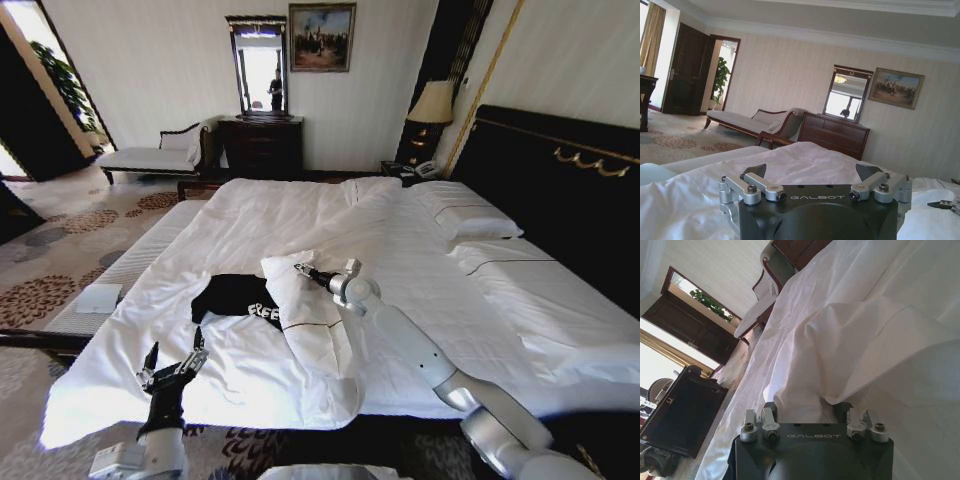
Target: Fold the clothes on the bed.
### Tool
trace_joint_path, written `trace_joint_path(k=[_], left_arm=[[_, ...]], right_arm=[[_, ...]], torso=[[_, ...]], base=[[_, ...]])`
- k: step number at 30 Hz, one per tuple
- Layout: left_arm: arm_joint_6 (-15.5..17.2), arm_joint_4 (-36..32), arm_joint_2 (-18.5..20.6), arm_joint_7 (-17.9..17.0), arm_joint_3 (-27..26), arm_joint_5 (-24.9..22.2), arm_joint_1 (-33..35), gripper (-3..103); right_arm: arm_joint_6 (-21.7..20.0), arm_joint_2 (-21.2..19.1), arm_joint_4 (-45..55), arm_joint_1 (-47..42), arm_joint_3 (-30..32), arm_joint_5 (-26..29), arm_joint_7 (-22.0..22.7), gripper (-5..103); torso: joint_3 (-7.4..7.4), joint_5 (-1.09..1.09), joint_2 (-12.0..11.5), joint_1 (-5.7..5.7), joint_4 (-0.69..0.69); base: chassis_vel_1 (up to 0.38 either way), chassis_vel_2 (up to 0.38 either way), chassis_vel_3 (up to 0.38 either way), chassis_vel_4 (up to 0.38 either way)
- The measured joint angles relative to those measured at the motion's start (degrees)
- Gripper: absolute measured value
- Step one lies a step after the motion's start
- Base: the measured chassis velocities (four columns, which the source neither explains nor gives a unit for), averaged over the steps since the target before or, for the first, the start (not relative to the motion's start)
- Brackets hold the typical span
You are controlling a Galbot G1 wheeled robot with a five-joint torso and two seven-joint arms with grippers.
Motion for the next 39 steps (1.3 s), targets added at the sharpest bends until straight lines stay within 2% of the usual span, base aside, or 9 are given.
trace_joint_path(k=[6,9,12,15,17,21,30,37,39], left_arm=[[0.0,0.5,0.0,-0.1,0.0,-0.2,-0.3,100],[0.0,0.7,0.0,-0.1,0.0,-0.2,-0.4,100],[0.0,0.7,0.0,-0.3,-0.1,-0.3,-0.5,100],[0.0,0.7,0.0,-0.3,-0.1,-0.4,-0.6,100],[0.0,0.7,0.0,-0.3,-0.1,-0.4,-0.7,100],[0.1,0.7,0.0,-0.3,0.0,-0.7,-1.0,100],[0.3,1.0,0.7,-0.4,0.8,-1.4,-1.9,100],[0.3,1.5,2.2,-0.4,1.1,-3.3,-2.7,100],[0.3,1.6,2.4,-0.4,1.2,-3.6,-2.9,100]], right_arm=[[0.3,0.2,-0.7,-0.2,-0.5,-2.4,-0.4,37],[0.3,0.2,-0.8,-0.3,-0.6,-2.8,-0.4,32],[0.5,0.2,-0.7,-0.6,-0.5,-3.2,-0.5,16],[0.9,0.2,-0.3,-0.8,-0.3,-3.4,-0.6,10],[2.2,0.0,1.0,-1.7,0.6,-3.7,-0.7,2],[4.4,-0.7,4.7,-3.8,2.6,-4.3,0.0,1],[7.8,-6.4,15.2,-13.7,10.9,-6.6,0.5,1],[9.5,-9.3,25.3,-27.3,25.8,-6.4,0.9,1],[9.6,-9.4,26.9,-29.6,28.1,-6.5,0.9,1]], torso=[[0.00,0.00,0.0,-0.01,-0.01],[0.00,0.00,0.0,0.00,0.00],[0.00,0.00,0.0,0.00,0.00],[0.00,0.00,0.0,-0.01,0.00],[0.00,0.00,0.0,0.00,0.00],[0.00,0.01,0.0,0.00,0.02],[-0.01,0.02,0.0,0.00,0.00],[-0.01,0.01,0.0,-0.01,-0.01],[-0.01,0.01,0.0,-0.01,-0.02]], base=[[0.000,0.000,0.000,0.000],[0.000,0.000,0.000,0.000],[0.000,0.000,0.000,0.000],[0.000,0.000,0.000,0.000],[0.000,0.000,0.000,0.000],[0.000,0.000,0.000,0.000],[0.000,0.000,0.000,0.000],[0.000,0.000,0.000,0.000],[0.000,0.000,0.000,0.000]])
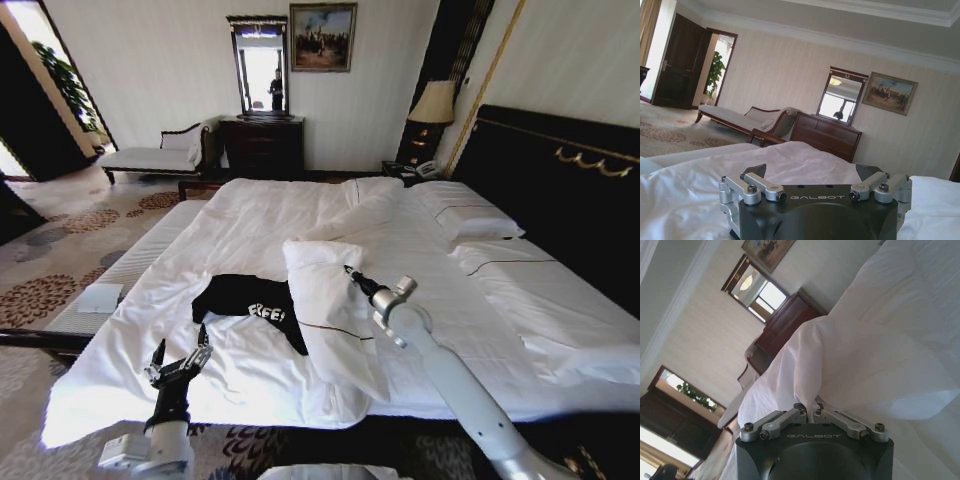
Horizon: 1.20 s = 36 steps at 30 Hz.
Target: Fold the clothes on the bed.
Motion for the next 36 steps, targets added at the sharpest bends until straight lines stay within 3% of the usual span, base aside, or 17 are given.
trace_joint_path(k=[7,11,23,32,36], left_arm=[[0.0,0.1,1.1,0.1,0.5,-1.5,-0.8,100],[0.1,0.7,2.2,0.1,1.2,-2.7,-2.0,100],[0.1,1.5,5.1,0.4,2.1,-5.1,-3.6,100],[-0.2,3.4,8.4,0.7,3.3,-6.7,-7.1,100],[-1.0,5.4,9.4,1.0,4.1,-7.8,-9.3,100]], right_arm=[[1.2,2.0,6.7,-11.7,7.9,-3.6,-1.0,1],[1.6,9.8,11.8,-21.3,14.8,-5.8,-1.3,1],[3.5,15.8,18.3,-32.5,27.2,-6.6,-0.7,1],[7.6,21.3,20.8,-39.4,32.4,-13.0,-0.4,1],[11.5,24.0,22.0,-42.0,34.8,-19.1,1.2,1]], torso=[[0.00,-0.01,0.0,0.00,0.02],[-0.01,0.00,0.0,0.00,0.01],[0.00,-0.01,0.0,0.00,0.01],[0.00,-0.01,0.0,0.00,0.00],[0.00,-0.02,0.0,0.00,0.01]], base=[[0.000,0.000,0.000,0.000],[0.000,0.000,0.000,0.000],[0.000,0.000,0.000,0.000],[0.000,0.000,0.000,0.000],[0.000,0.000,0.000,0.000]])
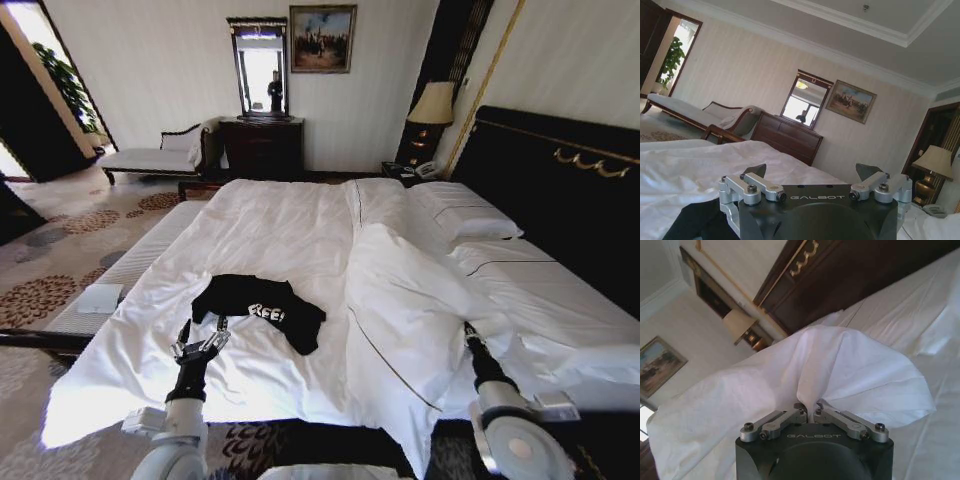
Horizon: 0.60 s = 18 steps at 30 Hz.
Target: Fold the clothes on the bed.
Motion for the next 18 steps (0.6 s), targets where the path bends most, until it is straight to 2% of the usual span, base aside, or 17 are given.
trace_joint_path(k=[7,12,18], left_arm=[[-0.9,1.3,1.8,0.1,-0.2,-2.1,-0.5,100],[-1.1,2.3,2.9,-0.1,-0.9,-4.4,-2.5,100],[-1.6,3.3,3.2,-0.2,-0.8,-4.7,-3.1,100]], right_arm=[[2.0,3.7,3.3,-2.6,2.7,-4.7,4.4,1],[2.3,8.2,6.8,-4.7,3.2,-7.6,10.0,1],[3.2,8.8,7.0,-5.3,4.2,-12.0,13.9,1]], torso=[[0.00,0.00,0.0,0.00,0.01],[0.00,0.00,0.0,0.01,-0.01],[0.00,0.00,0.0,0.01,0.02]], base=[[0.000,0.000,0.000,0.000],[0.000,0.000,0.000,0.000],[0.000,0.000,0.000,0.000]])
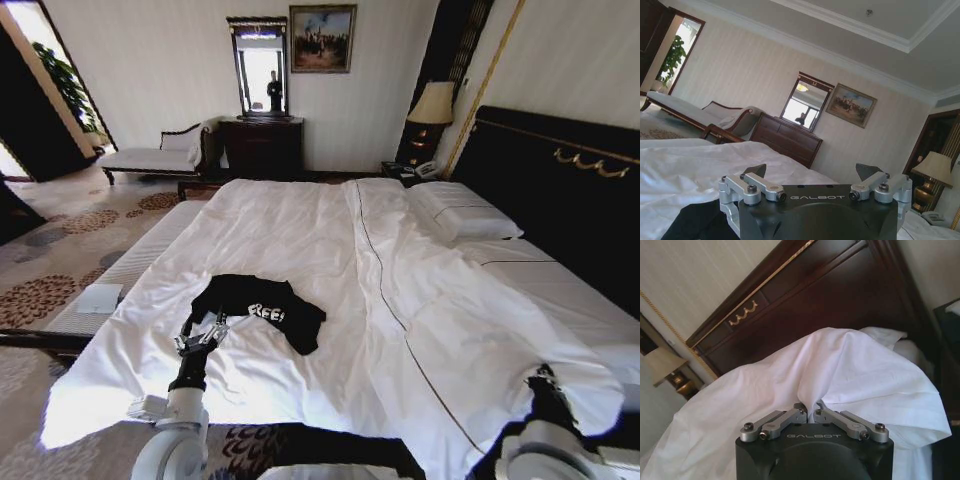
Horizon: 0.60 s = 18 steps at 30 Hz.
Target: Fold the clothes on the bed.
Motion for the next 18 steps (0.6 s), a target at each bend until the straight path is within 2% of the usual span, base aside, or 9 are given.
trace_joint_path(k=[4,11,18], left_arm=[[-0.1,0.6,0.2,-0.2,0.0,-0.2,-0.3,100],[0.0,1.0,0.1,-0.8,0.2,-0.3,-1.0,100],[0.0,1.2,0.1,-0.9,0.3,-0.2,-0.8,100]], right_arm=[[-0.6,-0.1,-2.1,0.2,2.0,-2.9,3.4,1],[-3.6,-0.2,-5.0,-0.4,3.8,-3.1,9.2,1],[-4.1,-0.2,-7.9,-0.2,6.3,-3.1,10.4,1]], torso=[[0.00,0.02,0.0,0.00,0.00],[0.00,0.03,0.0,0.00,0.03],[0.00,0.03,0.0,0.01,0.03]], base=[[0.000,0.000,0.000,0.000],[0.000,0.000,0.000,0.000],[0.000,0.000,0.000,0.000]])
